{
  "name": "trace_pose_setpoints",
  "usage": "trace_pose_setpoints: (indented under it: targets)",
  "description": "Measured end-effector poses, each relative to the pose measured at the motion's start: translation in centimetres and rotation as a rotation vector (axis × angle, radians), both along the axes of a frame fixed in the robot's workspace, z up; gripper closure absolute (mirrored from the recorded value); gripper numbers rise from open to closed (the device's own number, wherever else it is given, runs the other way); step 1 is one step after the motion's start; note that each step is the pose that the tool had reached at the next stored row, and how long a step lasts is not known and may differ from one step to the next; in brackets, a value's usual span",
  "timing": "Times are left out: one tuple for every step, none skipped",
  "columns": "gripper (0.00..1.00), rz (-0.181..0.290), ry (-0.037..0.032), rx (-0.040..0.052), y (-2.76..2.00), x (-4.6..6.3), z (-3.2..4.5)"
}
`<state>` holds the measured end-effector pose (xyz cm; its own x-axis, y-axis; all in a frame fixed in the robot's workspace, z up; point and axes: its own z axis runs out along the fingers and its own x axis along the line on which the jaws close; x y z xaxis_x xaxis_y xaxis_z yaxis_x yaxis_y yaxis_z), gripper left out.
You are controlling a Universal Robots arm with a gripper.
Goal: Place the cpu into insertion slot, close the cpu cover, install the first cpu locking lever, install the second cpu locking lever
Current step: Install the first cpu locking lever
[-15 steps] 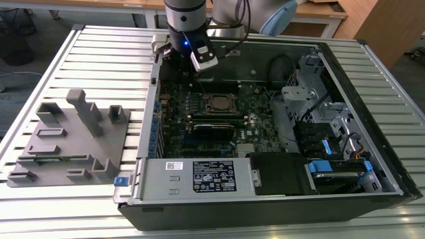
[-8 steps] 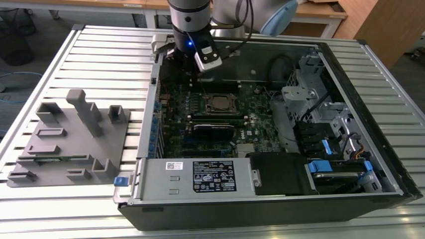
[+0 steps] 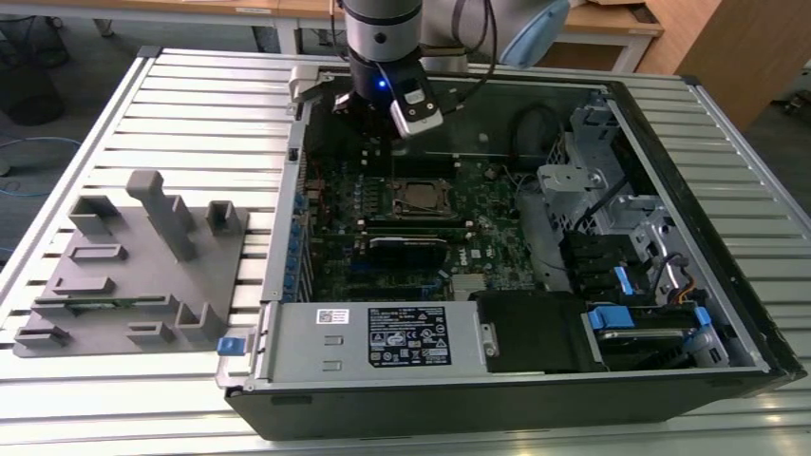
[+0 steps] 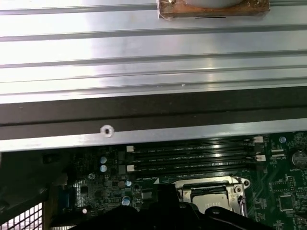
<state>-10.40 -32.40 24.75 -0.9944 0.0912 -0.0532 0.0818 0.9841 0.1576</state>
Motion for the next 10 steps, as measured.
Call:
trace_pose_setpoints:
  targets:
    - [0.9, 0.0, 0.0004, 0.0, -0.01, 0.3, 0.0]
    - [0.9, 0.0, 0.0008, 0.0, -0.01, 0.5, 0.0]
    - [0.9, 0.0, 0.0013, 0.0, -0.02, 0.8, 0.0]
    - [0.9, 0.0, 0.0017, 0.0, -0.03, 1.0, 0.0]
    - [0.9, 0.0, 0.0021, 0.0, -0.05, 1.2, 0.0]
    - [0.9, 0.0, 0.0025, 0.0, -0.06, 1.4, 0.0]
    - [0.9, 0.0, 0.0026, -0.0001, -0.07, 1.5, 0.0]
    - [0.9, 0.0, 0.0026, 0.0, -0.07, 1.5, 0.0]
    - [0.9, 0.0, 0.0025, 0.0, -0.07, 1.5, 0.0]
    - [0.9, 0.0, 0.0025, 0.0, -0.07, 1.5, 0.0]
